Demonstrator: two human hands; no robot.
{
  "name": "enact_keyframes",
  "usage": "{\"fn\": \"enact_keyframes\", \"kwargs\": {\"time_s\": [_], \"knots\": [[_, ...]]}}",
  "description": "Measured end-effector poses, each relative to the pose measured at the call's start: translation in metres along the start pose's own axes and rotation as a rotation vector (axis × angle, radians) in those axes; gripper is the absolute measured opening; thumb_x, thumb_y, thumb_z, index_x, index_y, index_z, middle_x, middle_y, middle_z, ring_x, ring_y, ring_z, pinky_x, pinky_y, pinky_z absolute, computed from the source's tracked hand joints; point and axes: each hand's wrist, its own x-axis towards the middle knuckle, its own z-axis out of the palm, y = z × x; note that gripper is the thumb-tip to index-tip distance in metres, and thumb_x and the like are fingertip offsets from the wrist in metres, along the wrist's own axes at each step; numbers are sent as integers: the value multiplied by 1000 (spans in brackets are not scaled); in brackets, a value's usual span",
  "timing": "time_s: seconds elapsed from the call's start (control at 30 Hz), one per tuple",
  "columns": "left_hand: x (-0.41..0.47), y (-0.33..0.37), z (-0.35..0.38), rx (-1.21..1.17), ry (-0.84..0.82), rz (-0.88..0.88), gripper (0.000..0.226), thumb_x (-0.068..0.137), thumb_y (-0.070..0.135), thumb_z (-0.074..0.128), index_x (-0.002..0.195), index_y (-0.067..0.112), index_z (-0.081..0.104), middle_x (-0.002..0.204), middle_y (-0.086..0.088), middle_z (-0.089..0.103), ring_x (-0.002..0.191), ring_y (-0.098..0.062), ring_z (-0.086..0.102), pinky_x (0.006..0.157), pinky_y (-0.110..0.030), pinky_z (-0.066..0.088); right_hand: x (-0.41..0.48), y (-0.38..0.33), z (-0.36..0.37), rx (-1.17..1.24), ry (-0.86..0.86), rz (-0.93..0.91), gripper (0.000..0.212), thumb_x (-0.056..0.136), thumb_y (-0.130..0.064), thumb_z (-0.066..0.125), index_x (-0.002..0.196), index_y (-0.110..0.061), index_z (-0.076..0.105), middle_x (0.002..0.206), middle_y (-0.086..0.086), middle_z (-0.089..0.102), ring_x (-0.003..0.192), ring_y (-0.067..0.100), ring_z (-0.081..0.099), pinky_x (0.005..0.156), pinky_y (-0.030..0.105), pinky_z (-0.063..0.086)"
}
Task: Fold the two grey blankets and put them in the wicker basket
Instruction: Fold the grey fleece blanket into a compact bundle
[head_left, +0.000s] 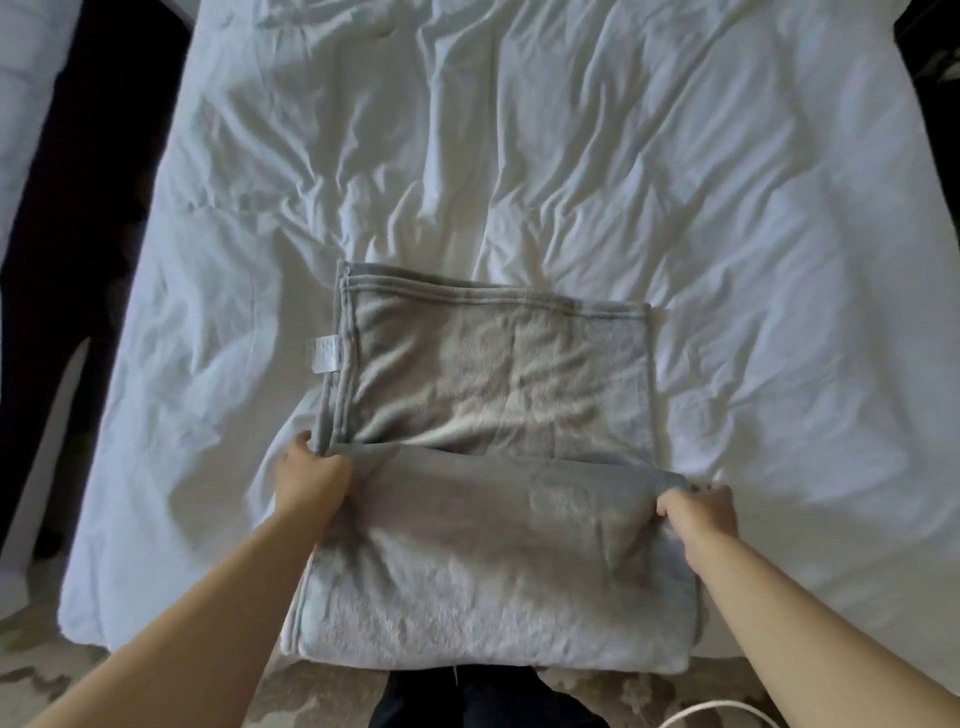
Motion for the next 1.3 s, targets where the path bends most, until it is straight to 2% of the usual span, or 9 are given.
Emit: {"fn": "enact_keyframes", "kwargs": {"time_s": [0.1,0.3,0.43,0.57,0.73,0.87,1.03,1.23,1.3], "knots": [[14,39,-6,-77,-37,36,87,62,27,58,145,16,34,135,-15,51,112,-34,56,92,-40,49,5,-37,-4,-65,26,-90,70,71,-6,66,138,-4,43,136,21,51,120,38,52,97,40,45],[70,99,-3,4,-20,102,89,76,43,73,148,17,27,144,-14,42,123,-34,50,105,-45,42,42,-114,13,-65,-64,-227,65,79,-13,69,138,-5,43,136,17,53,122,33,51,90,31,40],[111,121,15,-39,-19,71,93,71,47,77,145,15,30,136,-9,53,116,-29,55,100,-41,46,73,-150,39,14,-84,-219,65,79,-25,74,135,-6,46,132,13,54,116,31,55,80,27,38],[137,128,34,-117,43,28,75,64,38,80,130,15,52,118,-4,64,103,-22,62,94,-38,50,100,-163,61,21,-54,-222,42,75,-30,76,106,-3,63,96,14,66,87,29,63,66,28,40],[143,133,38,-106,127,72,29,70,27,73,97,17,64,86,-1,67,74,-19,61,74,-34,51,114,-174,70,141,-36,-199,34,78,-24,74,104,-3,66,89,9,63,81,22,57,69,29,42],[138,145,32,-95,141,151,7,73,25,64,77,20,63,65,5,60,59,-10,53,57,-28,39,111,-183,65,192,-89,-166,24,80,-16,72,101,-7,69,91,9,65,84,23,59,73,31,44],[120,158,20,-256,92,152,5,75,16,61,73,21,62,66,2,58,62,-14,52,58,-29,46,99,-189,48,258,-130,-184,28,78,-9,70,106,-8,71,94,11,66,88,24,61,80,36,49],[83,153,-7,-332,73,208,12,75,16,63,66,21,57,59,4,52,58,-14,47,55,-30,42,65,-179,9,314,-149,-205,21,76,-10,72,96,-15,70,75,5,60,62,16,50,55,25,39],[66,147,-21,-312,96,239,10,74,17,65,68,18,58,63,-1,54,60,-18,49,59,-35,43,49,-171,-9,331,-121,-236,18,77,-10,71,93,-18,67,78,5,59,63,16,49,57,25,38]]}}
